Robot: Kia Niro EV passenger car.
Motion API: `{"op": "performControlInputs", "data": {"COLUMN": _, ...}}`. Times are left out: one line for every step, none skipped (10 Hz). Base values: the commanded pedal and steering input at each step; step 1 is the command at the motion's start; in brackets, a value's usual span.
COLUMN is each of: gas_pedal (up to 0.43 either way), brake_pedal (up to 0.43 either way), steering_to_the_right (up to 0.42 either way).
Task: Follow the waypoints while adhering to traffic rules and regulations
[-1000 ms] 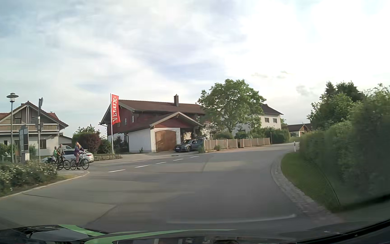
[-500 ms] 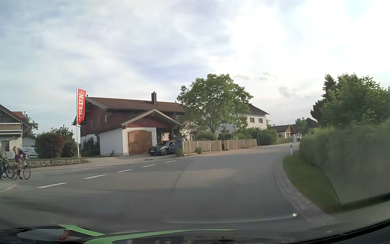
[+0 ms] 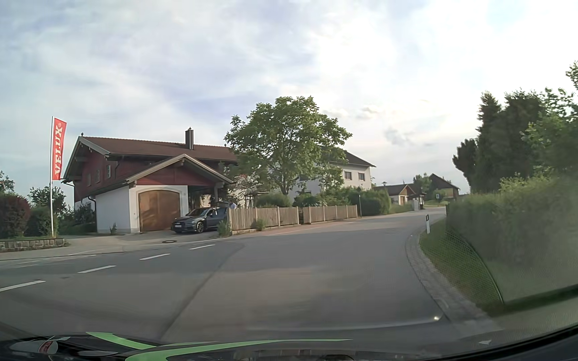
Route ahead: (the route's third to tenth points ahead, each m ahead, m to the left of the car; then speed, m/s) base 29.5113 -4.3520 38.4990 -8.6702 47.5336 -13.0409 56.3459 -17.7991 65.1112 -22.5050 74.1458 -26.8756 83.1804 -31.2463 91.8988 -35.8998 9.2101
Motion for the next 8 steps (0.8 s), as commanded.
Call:
{"op": "performControlInputs", "data": {"gas_pedal": 0.138, "brake_pedal": 0.0, "steering_to_the_right": 0.075}}
{"op": "performControlInputs", "data": {"gas_pedal": 0.138, "brake_pedal": 0.0, "steering_to_the_right": 0.078}}
{"op": "performControlInputs", "data": {"gas_pedal": 0.157, "brake_pedal": 0.0, "steering_to_the_right": 0.08}}
{"op": "performControlInputs", "data": {"gas_pedal": 0.169, "brake_pedal": 0.0, "steering_to_the_right": 0.084}}
{"op": "performControlInputs", "data": {"gas_pedal": 0.169, "brake_pedal": 0.0, "steering_to_the_right": 0.085}}
{"op": "performControlInputs", "data": {"gas_pedal": 0.189, "brake_pedal": 0.0, "steering_to_the_right": 0.085}}
{"op": "performControlInputs", "data": {"gas_pedal": 0.189, "brake_pedal": 0.0, "steering_to_the_right": 0.084}}
{"op": "performControlInputs", "data": {"gas_pedal": 0.189, "brake_pedal": 0.0, "steering_to_the_right": 0.084}}
